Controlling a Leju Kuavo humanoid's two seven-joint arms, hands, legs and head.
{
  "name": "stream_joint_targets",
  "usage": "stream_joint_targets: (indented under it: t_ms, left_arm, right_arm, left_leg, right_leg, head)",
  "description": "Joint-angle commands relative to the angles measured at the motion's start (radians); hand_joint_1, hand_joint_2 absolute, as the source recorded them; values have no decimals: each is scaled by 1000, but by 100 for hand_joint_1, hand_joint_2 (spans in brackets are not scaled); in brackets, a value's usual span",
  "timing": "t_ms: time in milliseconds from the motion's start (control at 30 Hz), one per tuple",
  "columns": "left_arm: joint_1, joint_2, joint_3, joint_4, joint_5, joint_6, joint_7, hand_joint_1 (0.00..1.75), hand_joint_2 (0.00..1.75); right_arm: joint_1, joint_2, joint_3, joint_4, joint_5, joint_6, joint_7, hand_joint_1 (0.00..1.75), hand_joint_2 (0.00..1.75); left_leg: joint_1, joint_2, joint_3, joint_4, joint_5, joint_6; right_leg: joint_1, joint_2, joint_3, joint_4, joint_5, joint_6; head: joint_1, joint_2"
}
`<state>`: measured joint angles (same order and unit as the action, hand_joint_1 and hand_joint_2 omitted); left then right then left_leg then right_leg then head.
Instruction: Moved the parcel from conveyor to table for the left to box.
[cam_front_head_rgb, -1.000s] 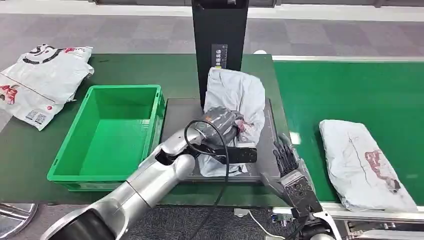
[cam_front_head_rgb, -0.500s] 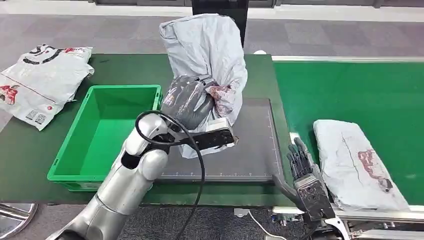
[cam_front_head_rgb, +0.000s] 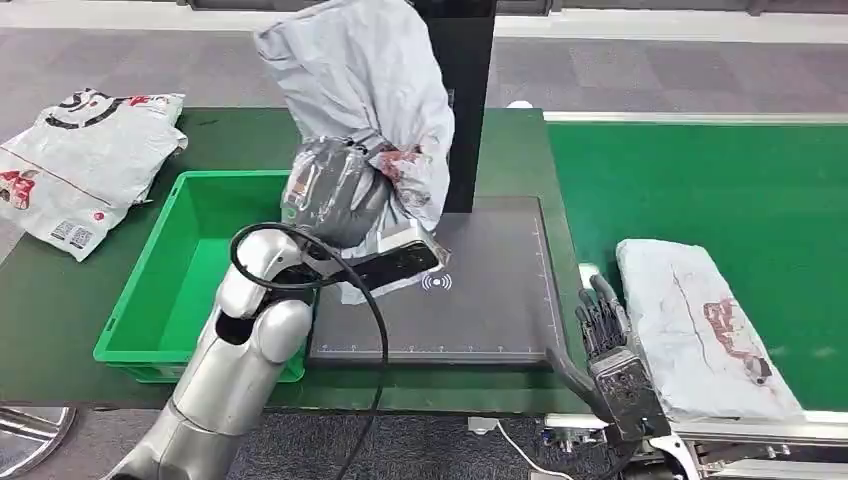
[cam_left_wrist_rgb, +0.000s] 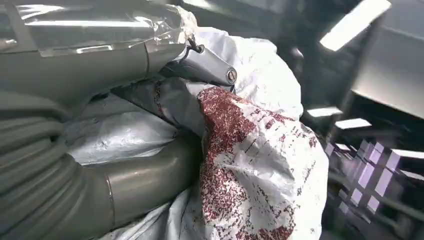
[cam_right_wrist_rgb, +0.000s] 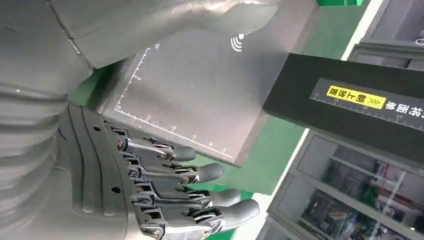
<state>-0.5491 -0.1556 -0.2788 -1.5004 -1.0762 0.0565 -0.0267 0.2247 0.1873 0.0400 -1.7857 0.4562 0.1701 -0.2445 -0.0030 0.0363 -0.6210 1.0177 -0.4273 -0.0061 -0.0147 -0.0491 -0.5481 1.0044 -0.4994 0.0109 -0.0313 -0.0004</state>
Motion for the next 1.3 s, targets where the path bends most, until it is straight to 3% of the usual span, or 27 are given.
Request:
stream_joint_targets:
  t_ms: [33, 133, 533, 933, 967, 1033, 1167, 1300]
  left_arm:
    - [-28, 147, 223, 40, -358, -127, 340, 175, 175]
    - [-149, 207, 375, 411, -385, 22, 195, 175, 175]
    - [-137, 176, 379, 381, -436, -5, 222, 175, 175]
    - [-256, 282, 368, 783, -495, 7, 288, 175, 175]
    - [-277, 321, 252, 863, -495, -111, 334, 175, 175]
    - [-313, 312, 237, 1035, -495, -40, 334, 175, 175]
    - [-306, 300, 294, 1108, -452, -52, 247, 175, 175]
    - [-297, 300, 283, 1127, -474, -73, 256, 175, 175]
  right_arm:
    - [-46, 46, -94, 45, 13, 6, 24, 0, 175]
    - [-57, 49, -122, 52, 11, 22, 27, 0, 175]
    - [-56, 49, -120, 55, 11, 29, 28, 0, 175]
    - [-38, 23, -109, 59, -2, 23, 16, 0, 175]
    - [-38, 16, -100, 59, -6, 23, 13, 0, 175]
    - [-41, 1, -84, 66, -21, 16, 8, 0, 175]
    - [-42, -11, -82, 69, -32, 11, 9, 0, 175]
    - [-43, -13, -80, 69, -36, 10, 9, 0, 175]
  left_leg:
    - [2, 1, 3, -2, 0, -1]
    - [1, 3, 6, -3, 1, -2]
    - [5, 2, 1, -1, 3, -4]
    - [5, 1, 1, -2, 4, -5]
    - [5, 1, 1, -3, 5, -6]
    - [5, -2, 3, -5, 6, -6]
    - [5, 2, 2, -3, 5, -6]
    - [6, 0, 2, -3, 5, -6]
  right_leg:
    - [1, 9, 1, -3, 2, -2]
    - [0, 10, 3, -2, 2, -2]
    - [4, 5, -1, -1, 3, -5]
    - [5, 7, -1, -2, 4, -6]
    - [6, 7, -1, -2, 4, -6]
    - [6, 6, 1, -4, 4, -6]
    - [4, 7, -1, -2, 3, -6]
    - [5, 8, 0, -4, 4, -6]
  head:
    - [0, 0]
    - [0, 0]
    - [0, 0]
    - [0, 0]
    - [0, 0]
    - [0, 0]
    - [0, 0]
    - [0, 0]
